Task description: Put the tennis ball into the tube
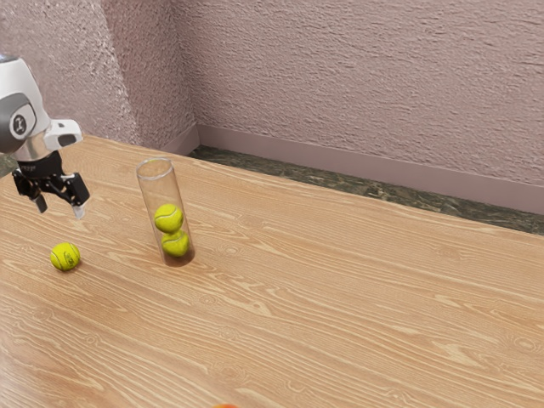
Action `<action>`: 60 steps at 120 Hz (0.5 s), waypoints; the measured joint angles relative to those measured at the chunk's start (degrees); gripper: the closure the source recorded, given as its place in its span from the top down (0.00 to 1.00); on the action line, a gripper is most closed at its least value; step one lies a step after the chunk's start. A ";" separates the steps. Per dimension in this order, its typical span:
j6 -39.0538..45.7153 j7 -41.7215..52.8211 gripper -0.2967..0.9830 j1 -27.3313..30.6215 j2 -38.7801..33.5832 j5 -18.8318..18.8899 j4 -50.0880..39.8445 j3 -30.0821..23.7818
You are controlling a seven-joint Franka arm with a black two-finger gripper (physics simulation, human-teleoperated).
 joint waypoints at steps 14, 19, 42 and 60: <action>4.68 3.74 0.77 3.82 5.05 0.17 -0.39 -0.02; 6.31 4.98 0.77 5.06 6.61 0.19 -0.42 -0.06; 13.42 9.95 0.77 6.46 13.04 -0.03 -0.18 -0.05; 16.87 12.92 0.77 8.24 16.53 -0.21 0.95 0.00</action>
